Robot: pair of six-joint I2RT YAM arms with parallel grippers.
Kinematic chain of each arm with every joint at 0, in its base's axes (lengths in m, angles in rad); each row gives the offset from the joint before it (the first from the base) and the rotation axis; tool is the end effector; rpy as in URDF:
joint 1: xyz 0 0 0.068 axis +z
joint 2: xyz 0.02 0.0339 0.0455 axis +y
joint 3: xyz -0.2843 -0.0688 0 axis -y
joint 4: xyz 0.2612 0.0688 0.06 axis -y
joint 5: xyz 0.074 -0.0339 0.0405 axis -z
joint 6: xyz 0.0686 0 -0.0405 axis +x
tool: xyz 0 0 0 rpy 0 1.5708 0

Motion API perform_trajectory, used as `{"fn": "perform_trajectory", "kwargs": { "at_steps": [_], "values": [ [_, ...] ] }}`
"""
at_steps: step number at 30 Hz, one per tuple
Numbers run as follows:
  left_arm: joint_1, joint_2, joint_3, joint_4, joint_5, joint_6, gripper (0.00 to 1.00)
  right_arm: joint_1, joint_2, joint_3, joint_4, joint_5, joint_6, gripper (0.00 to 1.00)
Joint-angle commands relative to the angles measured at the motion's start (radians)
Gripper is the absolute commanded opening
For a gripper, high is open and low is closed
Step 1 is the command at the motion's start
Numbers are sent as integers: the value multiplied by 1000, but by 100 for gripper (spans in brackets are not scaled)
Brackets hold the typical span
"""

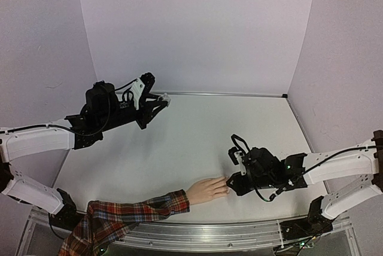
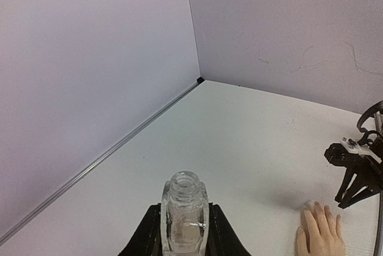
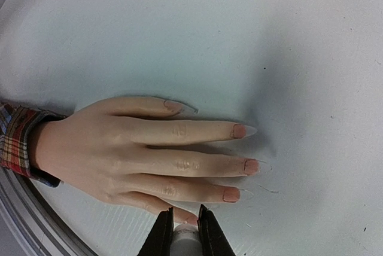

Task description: Paint the nails

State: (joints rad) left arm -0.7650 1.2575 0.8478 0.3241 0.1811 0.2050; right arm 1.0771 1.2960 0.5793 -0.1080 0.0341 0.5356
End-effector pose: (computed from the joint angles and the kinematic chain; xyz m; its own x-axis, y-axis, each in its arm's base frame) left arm 0.2344 -0.2422 0.3229 0.1046 0.1771 -0.9786 0.8062 0.5610 0.1877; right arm 0.1328 0.2419 0.1561 -0.7428 -0.3040 -0.5965 -0.5698 0.7548 0.3249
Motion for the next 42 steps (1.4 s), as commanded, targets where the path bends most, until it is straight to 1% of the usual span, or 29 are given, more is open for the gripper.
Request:
{"fn": "perform_trajectory", "kwargs": {
  "at_steps": [1, 5, 13, 27, 42],
  "values": [
    [-4, -9, 3, 44, 4, -3, 0, 5, 27, 16, 41, 19, 13, 0],
    [-3, -11, 0, 42, 3, -1, 0, 5, 34, 12, 40, 18, 19, 0],
    [-3, -12, 1, 43, 4, -2, 0, 5, -8, -18, 37, 46, 39, 0],
    [-3, -10, 2, 43, 6, -4, 0, 5, 37, 8, 17, 35, 31, 0],
    [-4, -13, 0, 44, 7, -4, 0, 4, 45, 13, 11, 55, 41, 0]
  ]
}}
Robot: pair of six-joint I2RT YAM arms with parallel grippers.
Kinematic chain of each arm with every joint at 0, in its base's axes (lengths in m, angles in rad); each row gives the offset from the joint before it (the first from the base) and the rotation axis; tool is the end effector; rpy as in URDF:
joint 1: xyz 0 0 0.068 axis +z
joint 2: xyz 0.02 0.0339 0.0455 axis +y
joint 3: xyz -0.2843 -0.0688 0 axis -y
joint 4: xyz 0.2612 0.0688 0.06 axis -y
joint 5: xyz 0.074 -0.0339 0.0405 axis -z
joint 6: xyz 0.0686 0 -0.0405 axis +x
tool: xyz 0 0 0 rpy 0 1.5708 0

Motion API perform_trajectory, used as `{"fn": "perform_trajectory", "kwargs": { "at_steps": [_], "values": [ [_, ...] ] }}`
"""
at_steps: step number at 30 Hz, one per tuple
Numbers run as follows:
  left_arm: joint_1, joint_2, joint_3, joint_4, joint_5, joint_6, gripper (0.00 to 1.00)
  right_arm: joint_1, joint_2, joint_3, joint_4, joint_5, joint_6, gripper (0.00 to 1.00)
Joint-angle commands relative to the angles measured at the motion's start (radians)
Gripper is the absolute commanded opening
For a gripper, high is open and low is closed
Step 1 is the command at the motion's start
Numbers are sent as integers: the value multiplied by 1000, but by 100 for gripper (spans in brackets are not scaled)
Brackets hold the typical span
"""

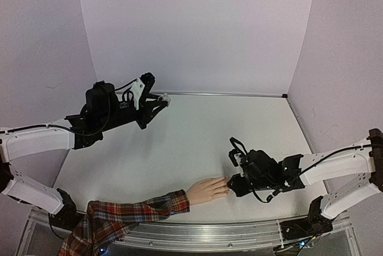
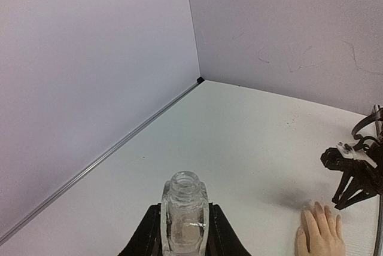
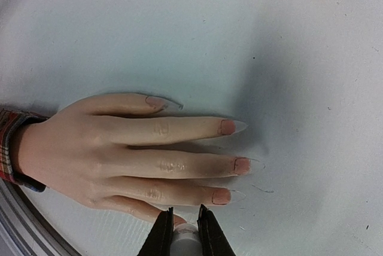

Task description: Paint the nails

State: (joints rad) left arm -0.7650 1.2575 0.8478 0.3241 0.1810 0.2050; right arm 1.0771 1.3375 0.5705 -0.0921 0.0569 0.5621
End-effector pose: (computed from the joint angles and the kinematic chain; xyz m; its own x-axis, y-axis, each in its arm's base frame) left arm 0.2344 -0.2422 0.3229 0.1046 0.1771 -0.9786 0.8062 0.5611 0.1878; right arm 0.1347 0.2421 0.1441 -0.7628 -0.2946 -0.5756 -0.5377 0.7834 0.3117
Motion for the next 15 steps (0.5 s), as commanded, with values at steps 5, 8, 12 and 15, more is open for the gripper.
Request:
{"fn": "perform_trajectory", "kwargs": {
  "at_steps": [5, 8, 12, 15],
  "values": [
    [-3, -13, 1, 44, 8, -4, 0, 5, 7, 27, -8, 42, 16, 0],
    [-3, -13, 2, 44, 7, -4, 0, 5, 8, 29, -10, 49, 17, 0],
    [-3, -13, 2, 46, 9, -4, 0, 5, 10, 34, -20, 63, 22, 0],
    [-3, -14, 2, 46, 9, -4, 0, 4, 13, 39, -29, 69, 25, 0]
  ]
}}
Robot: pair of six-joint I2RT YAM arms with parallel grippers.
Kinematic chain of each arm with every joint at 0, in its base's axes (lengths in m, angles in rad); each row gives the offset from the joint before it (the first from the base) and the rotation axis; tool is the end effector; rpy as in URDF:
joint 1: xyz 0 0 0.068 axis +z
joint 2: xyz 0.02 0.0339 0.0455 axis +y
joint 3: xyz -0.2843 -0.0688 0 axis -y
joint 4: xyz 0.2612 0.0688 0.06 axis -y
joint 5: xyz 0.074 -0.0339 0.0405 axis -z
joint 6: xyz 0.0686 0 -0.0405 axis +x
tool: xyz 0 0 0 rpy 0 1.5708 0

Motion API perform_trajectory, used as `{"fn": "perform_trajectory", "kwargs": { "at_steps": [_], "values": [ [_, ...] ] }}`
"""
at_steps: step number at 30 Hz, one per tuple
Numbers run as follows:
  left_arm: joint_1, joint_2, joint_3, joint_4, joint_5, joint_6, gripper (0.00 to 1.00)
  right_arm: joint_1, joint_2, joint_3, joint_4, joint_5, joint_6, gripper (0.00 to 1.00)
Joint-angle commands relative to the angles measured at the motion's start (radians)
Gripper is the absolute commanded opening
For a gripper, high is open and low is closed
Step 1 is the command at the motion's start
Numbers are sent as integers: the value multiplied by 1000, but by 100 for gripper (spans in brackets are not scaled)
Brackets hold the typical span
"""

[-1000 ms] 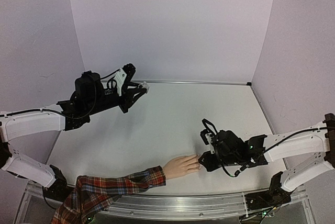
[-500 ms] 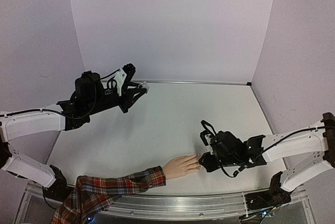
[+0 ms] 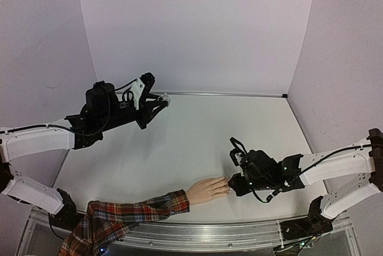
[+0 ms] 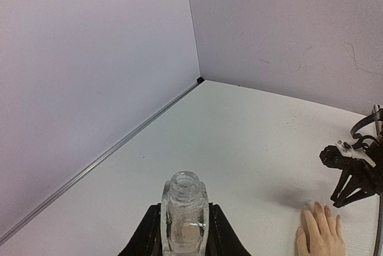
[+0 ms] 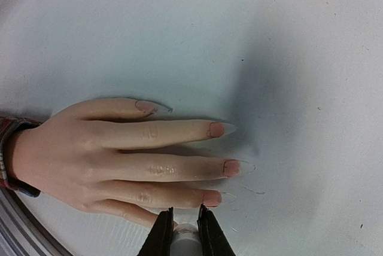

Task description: Paint the nails

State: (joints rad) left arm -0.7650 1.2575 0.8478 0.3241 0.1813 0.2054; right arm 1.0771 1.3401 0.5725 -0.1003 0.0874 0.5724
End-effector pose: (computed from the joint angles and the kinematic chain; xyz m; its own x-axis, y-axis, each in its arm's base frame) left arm 0.2344 -0.2422 0.3229 0.1050 0.1773 -0.9785 0.8063 0.5608 0.1881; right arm 0.1364 0.2408 0.1435 -0.7646 -0.2822 -0.5795 -0.5191 0.8025 0.2942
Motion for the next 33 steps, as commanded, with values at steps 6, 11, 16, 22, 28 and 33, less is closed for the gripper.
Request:
{"fn": "perform_trajectory", "kwargs": {
  "at_steps": [6, 11, 16, 22, 28, 33],
  "values": [
    [-3, -16, 1, 46, 10, -4, 0, 5, 14, 45, -48, 53, 16, 0],
    [-4, -16, 1, 44, 10, -4, 0, 5, 3, 50, -98, 83, 20, 0],
    [-3, -18, 1, 44, 9, -4, 0, 5, -100, 22, -108, 94, 23, 0],
    [-5, -19, 4, 44, 13, -3, 0, 5, -127, 15, -95, 14, -25, 0],
    [-7, -24, 1, 44, 7, -4, 0, 5, -68, 43, -55, -27, -44, 0],
    [-8, -20, 1, 44, 7, -4, 0, 5, -46, 34, -9, -49, -31, 0]
  ]
}}
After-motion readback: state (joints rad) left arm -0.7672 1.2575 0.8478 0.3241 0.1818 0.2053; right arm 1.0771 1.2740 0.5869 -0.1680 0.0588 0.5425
